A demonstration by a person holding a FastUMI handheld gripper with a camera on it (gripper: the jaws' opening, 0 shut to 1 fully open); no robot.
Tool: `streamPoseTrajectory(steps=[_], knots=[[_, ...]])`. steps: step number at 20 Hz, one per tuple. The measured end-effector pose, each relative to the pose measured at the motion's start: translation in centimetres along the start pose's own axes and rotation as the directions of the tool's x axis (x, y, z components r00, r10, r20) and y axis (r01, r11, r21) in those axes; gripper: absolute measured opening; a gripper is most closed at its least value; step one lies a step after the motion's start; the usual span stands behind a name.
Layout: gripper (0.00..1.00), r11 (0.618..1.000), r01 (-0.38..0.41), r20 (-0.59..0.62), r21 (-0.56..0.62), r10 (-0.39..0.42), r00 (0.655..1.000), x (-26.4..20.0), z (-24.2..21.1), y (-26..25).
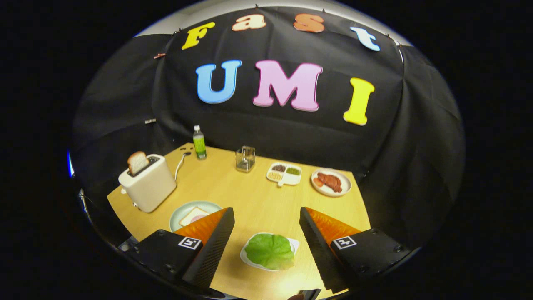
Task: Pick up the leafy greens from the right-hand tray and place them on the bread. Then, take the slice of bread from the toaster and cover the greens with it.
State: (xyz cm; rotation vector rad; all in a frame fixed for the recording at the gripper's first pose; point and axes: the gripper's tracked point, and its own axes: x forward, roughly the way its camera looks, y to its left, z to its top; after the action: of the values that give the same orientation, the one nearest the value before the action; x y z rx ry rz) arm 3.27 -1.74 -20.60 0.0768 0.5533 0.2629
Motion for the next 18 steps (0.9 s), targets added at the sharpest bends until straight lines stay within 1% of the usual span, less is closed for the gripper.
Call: streamPoseTrajectory(steps=[2,4,7,9,10,11,13,16,18], knots=[[0.98,1.000,-0.018,-0.088,-0.022,0.016,0.996,1.9,-3.9,-1.1],[0.98,0.997,-0.043,-0.169,-0.067,0.031,0.985,3.7,-7.2,-1.7],[0.98,0.987,-0.111,-0.272,-0.115,0.076,0.959,5.9,-11.0,-1.6],[0.93,0.979,-0.159,-0.342,-0.126,0.108,0.933,7.4,-13.4,-1.4],[0.88,0.975,-0.184,-0.372,-0.125,0.126,0.920,8.1,-14.5,-1.3],[0.88,0.970,-0.209,-0.397,-0.123,0.145,0.906,8.7,-15.4,-1.0],[0.83,0.963,-0.248,-0.454,-0.106,0.175,0.874,9.5,-17.1,-0.7],[0.76,0.959,-0.267,-0.522,-0.092,0.182,0.833,10.7,-19.0,-0.7],[0.73,0.962,-0.263,-0.585,-0.080,0.168,0.793,10.8,-20.8,-1.1]])
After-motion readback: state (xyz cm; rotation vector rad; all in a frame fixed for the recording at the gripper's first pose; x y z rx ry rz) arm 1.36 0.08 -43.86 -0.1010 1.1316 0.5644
